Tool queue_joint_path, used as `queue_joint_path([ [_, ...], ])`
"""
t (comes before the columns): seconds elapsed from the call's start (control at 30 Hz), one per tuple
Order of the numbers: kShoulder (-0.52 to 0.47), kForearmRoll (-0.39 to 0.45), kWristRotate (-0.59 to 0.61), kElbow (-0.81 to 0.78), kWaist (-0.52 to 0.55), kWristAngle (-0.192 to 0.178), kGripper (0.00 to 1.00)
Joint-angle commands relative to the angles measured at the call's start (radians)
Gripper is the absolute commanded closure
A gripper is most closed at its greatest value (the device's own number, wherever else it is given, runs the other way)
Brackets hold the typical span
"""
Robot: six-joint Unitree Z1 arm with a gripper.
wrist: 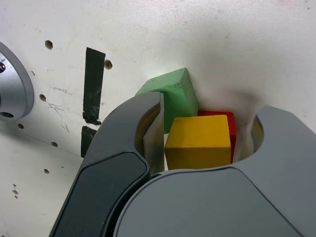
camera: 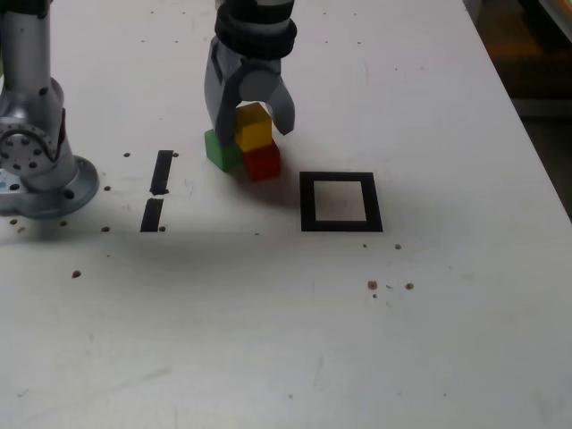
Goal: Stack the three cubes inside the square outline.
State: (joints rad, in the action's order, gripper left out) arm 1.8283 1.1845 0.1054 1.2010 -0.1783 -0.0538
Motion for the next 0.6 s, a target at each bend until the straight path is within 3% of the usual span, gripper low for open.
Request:
queue_joint_path([
  [0.0, -0.006, 0.003, 0.002, 0.000, -0.001, -0.002, 0.78],
  [0.33, -0.014, 0.044, -0.012, 0.042, 0.005, -0.023, 0.79],
  [0.57, -0.014, 0.084, -0.122, 0.163, 0.033, -0.108, 0.79],
])
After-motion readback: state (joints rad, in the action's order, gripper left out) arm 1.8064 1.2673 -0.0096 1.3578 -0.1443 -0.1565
